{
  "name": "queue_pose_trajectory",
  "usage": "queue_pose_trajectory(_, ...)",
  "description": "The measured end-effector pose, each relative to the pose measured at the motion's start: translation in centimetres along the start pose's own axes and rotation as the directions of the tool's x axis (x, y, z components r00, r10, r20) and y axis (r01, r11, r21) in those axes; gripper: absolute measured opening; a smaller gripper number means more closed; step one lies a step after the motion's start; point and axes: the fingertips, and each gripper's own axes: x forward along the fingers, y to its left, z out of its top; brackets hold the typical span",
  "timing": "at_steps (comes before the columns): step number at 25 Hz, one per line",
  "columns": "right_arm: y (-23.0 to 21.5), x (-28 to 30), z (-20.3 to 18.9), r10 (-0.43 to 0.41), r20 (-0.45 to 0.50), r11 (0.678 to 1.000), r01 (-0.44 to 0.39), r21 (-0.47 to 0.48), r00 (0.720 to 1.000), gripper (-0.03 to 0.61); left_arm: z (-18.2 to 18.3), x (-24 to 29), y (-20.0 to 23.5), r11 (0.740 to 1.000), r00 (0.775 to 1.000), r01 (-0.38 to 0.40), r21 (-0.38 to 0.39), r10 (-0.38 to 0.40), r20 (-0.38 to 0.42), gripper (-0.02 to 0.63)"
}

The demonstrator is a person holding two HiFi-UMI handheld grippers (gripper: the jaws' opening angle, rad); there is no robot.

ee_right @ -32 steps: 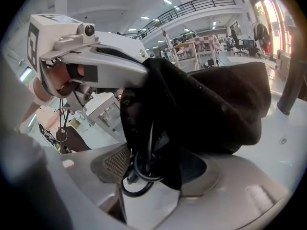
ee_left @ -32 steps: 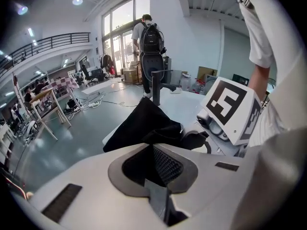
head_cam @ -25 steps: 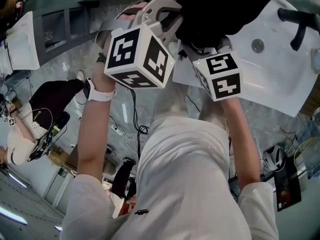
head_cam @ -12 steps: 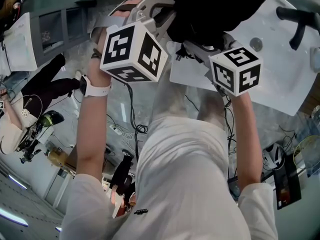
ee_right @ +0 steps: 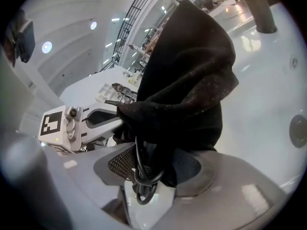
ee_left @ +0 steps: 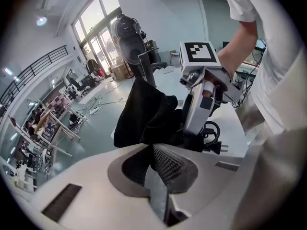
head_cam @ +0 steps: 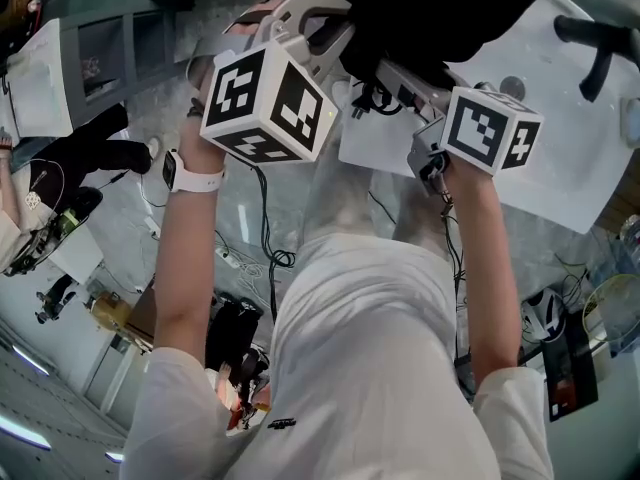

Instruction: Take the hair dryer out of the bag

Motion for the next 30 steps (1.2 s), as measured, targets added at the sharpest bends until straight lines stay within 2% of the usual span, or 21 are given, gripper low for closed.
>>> queue_pose_trajectory(3,0.0,0.0,-0.3,0.026,-0.008,1.0,-0.026,0.003,1.0,0.25,-0.5,0.1,-0.2,0.997,1.0,-0.014,0.072,0.015,-0.026,0.025)
queue_pose_trajectory(6,0.3,-1.0,-0.2,0.122,-0.026,0.992,-0.121,0.037,0.992,0.279,0.2,0.2,-0.6,0.988,0.999,-0.023,0.153,0.03,-0.043,0.025)
queue_pose_trajectory(8,0.6,-1.3,0.2,0.177,-0.017,0.982,-0.176,0.067,0.984,0.297,0.3,0.1,-0.6,0.986,0.999,-0.021,0.163,0.028,-0.044,0.025)
queue_pose_trajectory(10,0.8,-1.2,0.5,0.187,0.0,0.977,-0.186,0.101,0.982,0.298,0.4,0.0,-0.6,0.988,0.999,-0.019,0.15,0.025,-0.038,0.025)
queue_pose_trajectory(12,0.4,-1.2,0.5,0.137,0.007,0.983,-0.137,0.12,0.991,0.292,0.7,-0.1,-0.8,0.992,0.999,-0.018,0.127,0.023,-0.032,0.025)
queue_pose_trajectory(14,0.0,-0.4,0.5,0.06,0.018,0.99,-0.062,0.124,0.998,0.26,0.2,-0.1,-0.6,0.995,1.0,-0.014,0.094,0.016,-0.024,0.025)
queue_pose_trajectory(17,-0.1,0.7,0.4,-0.041,0.037,0.995,0.037,0.096,0.999,0.255,-0.5,-0.3,-0.4,0.999,1.0,-0.006,0.04,0.006,-0.013,0.025)
queue_pose_trajectory(21,-0.2,1.0,0.1,-0.155,0.037,0.988,0.155,0.016,0.987,0.256,0.3,-0.6,-0.8,0.999,1.0,0.007,-0.036,-0.006,0.018,0.023)
queue_pose_trajectory(25,-0.4,1.4,-0.2,-0.255,0.002,0.965,0.255,-0.057,0.967,0.255,0.9,-0.7,-1.4,0.997,0.999,0.022,-0.076,-0.019,0.04,0.023)
queue_pose_trajectory(28,-0.4,2.2,-0.2,-0.291,-0.011,0.946,0.286,-0.15,0.957,0.195,0.4,-0.5,-1.1,0.994,0.999,0.015,-0.104,-0.011,0.042,0.023)
queue_pose_trajectory(30,-0.3,2.3,-0.2,-0.27,-0.017,0.951,0.264,-0.159,0.963,0.187,0.0,-0.6,-0.9,0.994,0.999,-0.006,-0.108,0.01,0.032,0.023)
